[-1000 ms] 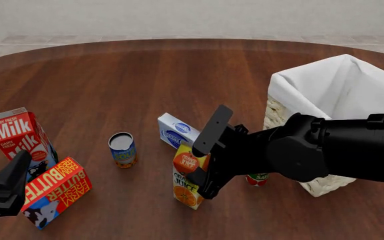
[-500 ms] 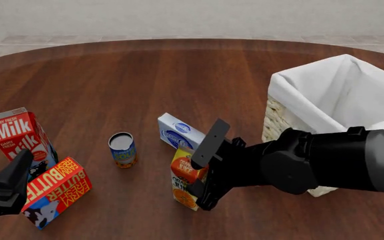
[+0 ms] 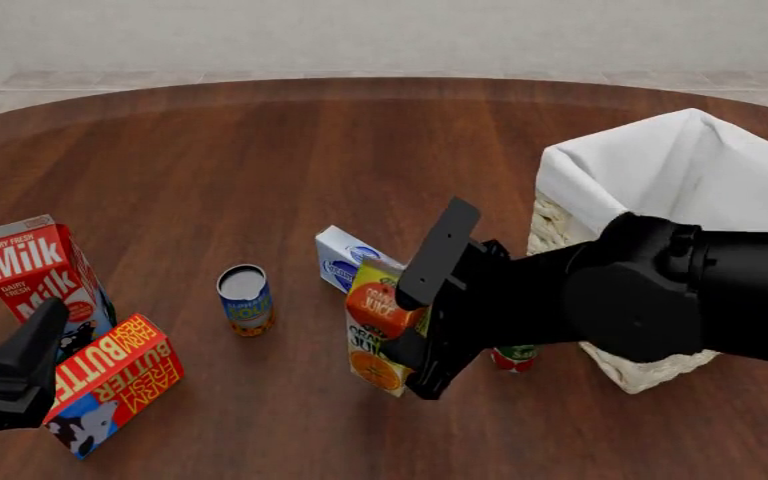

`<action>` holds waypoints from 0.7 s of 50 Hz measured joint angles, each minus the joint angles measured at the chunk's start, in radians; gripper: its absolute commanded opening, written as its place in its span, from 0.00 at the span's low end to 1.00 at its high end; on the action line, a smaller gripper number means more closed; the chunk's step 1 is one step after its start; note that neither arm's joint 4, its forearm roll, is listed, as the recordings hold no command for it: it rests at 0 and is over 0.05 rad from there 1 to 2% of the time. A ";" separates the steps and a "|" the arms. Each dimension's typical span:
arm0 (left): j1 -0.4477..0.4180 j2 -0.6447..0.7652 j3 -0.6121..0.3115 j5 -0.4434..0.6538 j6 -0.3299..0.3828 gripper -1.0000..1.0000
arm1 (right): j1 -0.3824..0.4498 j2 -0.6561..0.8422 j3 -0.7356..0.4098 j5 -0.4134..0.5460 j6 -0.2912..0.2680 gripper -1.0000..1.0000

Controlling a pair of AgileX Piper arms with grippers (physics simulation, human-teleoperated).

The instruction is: Pick up the orange juice, and put it in the basket.

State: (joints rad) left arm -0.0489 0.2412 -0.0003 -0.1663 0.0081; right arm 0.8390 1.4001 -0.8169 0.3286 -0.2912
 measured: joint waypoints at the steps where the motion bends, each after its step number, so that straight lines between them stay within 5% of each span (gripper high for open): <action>1: 0.000 0.000 0.000 0.000 0.000 1.00 | 0.000 -0.010 -0.010 0.018 -0.001 0.00; 19: -0.006 -0.021 0.000 0.018 -0.006 1.00 | -0.028 -0.174 -0.252 0.388 -0.038 0.00; 35: -0.002 -0.026 0.000 0.023 -0.016 1.00 | -0.112 -0.245 -0.589 0.744 -0.081 0.00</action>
State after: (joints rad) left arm -0.0506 0.2148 -0.0005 -0.1434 -0.0077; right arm 0.7265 1.1547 -1.4057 1.0725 -0.3722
